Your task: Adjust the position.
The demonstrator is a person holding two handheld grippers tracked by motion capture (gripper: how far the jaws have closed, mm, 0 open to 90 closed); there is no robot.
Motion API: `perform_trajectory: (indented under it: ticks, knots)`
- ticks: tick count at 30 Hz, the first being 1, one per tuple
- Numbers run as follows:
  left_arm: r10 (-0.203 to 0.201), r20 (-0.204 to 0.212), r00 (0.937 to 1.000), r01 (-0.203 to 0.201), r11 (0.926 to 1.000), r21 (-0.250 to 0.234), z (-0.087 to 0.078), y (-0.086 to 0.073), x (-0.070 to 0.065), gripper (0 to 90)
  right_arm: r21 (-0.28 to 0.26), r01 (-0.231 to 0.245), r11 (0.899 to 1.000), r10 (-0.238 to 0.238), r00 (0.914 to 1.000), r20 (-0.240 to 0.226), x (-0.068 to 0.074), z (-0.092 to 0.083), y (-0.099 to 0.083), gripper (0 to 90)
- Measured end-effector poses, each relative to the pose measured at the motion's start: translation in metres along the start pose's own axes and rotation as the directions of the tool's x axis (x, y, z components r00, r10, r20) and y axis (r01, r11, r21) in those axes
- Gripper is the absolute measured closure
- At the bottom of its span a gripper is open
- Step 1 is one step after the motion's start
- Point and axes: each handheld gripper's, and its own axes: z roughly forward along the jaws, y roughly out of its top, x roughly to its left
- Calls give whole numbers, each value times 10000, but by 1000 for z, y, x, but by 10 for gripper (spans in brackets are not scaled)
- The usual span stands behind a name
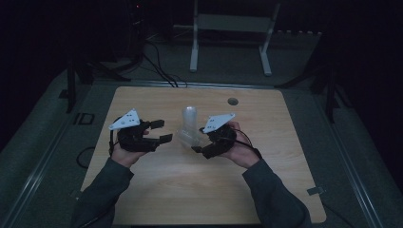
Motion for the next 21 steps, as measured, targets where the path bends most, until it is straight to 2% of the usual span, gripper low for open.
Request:
perform_trajectory:
  ticks: [11, 21]
  knots:
    - [296, -219, 9993, -288, 9990, 340, -2, 4, 0, 323, 626, 434, 9971, -440, 9990, 81, -1, -4, 7, 286]
    - [557, -339, 9979, -541, 9975, 465, -6, 10, -1, 323, 864, 710, 9937, -727, 9972, 169, -1, -8, 14, 286]
